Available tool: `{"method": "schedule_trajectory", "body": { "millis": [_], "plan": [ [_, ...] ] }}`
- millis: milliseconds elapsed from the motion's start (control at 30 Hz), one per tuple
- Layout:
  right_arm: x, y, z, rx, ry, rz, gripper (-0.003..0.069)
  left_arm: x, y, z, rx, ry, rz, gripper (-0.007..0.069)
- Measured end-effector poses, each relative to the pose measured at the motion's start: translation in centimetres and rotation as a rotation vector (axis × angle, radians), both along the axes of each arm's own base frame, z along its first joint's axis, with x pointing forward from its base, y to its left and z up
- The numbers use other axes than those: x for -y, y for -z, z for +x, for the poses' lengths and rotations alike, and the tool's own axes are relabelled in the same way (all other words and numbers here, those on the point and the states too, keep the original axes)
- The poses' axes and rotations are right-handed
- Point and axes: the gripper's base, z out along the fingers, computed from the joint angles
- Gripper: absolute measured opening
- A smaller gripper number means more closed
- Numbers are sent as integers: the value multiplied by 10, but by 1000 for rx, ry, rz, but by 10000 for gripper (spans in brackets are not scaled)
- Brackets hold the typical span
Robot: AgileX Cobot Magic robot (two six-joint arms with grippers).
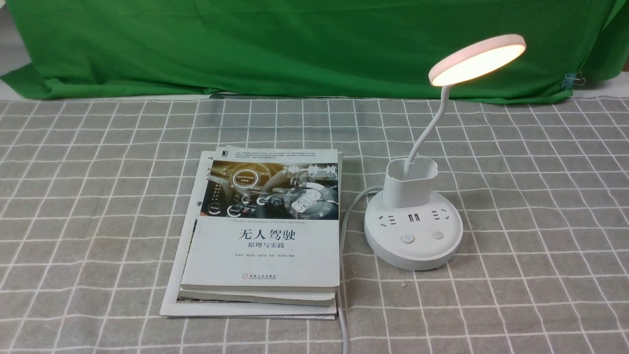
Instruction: Turn on the desk lamp on the grey coffee tablecloth with your hand.
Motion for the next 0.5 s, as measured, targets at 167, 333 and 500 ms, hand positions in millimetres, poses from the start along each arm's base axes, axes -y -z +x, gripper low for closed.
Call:
{"method": "schedule_trajectory", "body": {
  "millis": [167, 333, 500],
  "plan": [
    [0, 0, 0, 0, 0, 0, 167, 0, 0, 0, 0, 0, 0, 19],
    [0, 0, 0, 0, 0, 0, 187, 0, 0, 0, 0, 0, 0, 19],
    [0, 0, 0, 0, 0, 0, 195, 0, 0, 0, 0, 0, 0, 19]
  ]
}}
